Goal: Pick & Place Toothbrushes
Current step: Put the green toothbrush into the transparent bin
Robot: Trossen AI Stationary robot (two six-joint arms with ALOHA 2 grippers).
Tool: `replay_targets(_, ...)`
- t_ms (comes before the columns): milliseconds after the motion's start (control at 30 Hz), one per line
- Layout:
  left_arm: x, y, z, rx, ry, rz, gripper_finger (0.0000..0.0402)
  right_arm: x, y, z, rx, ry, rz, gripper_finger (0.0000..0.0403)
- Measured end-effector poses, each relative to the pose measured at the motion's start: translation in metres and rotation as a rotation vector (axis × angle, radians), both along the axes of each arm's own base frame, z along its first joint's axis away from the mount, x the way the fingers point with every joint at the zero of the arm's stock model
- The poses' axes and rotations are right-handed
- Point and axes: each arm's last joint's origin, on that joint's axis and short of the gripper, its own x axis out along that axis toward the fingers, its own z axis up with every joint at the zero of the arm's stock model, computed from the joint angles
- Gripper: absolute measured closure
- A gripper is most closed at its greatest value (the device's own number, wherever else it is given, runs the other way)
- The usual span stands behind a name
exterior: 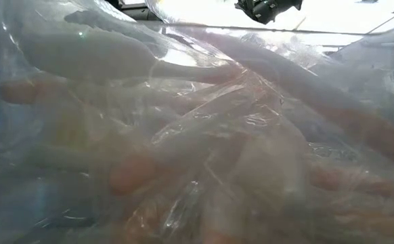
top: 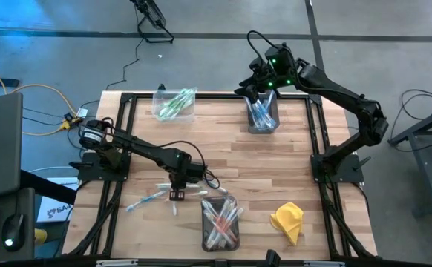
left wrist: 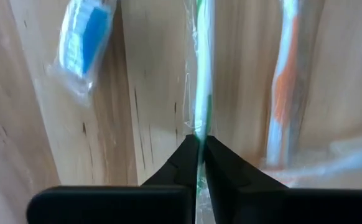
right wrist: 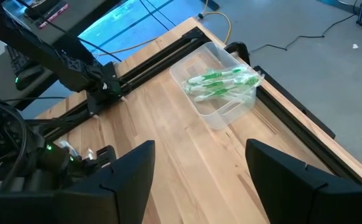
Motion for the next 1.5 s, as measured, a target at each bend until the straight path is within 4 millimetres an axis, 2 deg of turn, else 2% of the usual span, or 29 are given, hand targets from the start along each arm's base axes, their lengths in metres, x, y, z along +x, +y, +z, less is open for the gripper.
replay_targets(300,-0.013,0.002,0.0,0.022,0.133,0.0,0.0398,0.0,0.0,0.0,0.001,0.0,0.001,0.016)
replay_targets(600,-0.015,0.004,0.008,0.082,0.163,0.001,0.0399,0.0,0.0,0.0,0.0,0.0,0.002,0.016)
replay_targets(767,-0.009,0.009,0.03,0.164,0.17,-0.027,0.04,0.0,0.0,0.0,-0.003,0.0,0.002,0.016)
replay_targets(900,-0.003,0.021,0.051,0.196,0.179,-0.002,0.04,0.0,0.0,0.0,-0.002,0.0,0.003,0.016)
replay_targets(1233,0.001,0.065,0.11,0.352,0.217,0.093,0.04,0.0,0.0,0.0,0.002,-0.002,0.006,0.016)
replay_targets(1367,-0.002,0.084,0.13,0.405,0.234,0.148,0.04,0.0,0.0,0.0,0.001,-0.002,0.007,0.016)
replay_targets(1500,-0.004,0.104,0.146,0.405,0.181,0.225,0.04,0.0,0.0,0.0,0.0,-0.001,0.007,0.016)
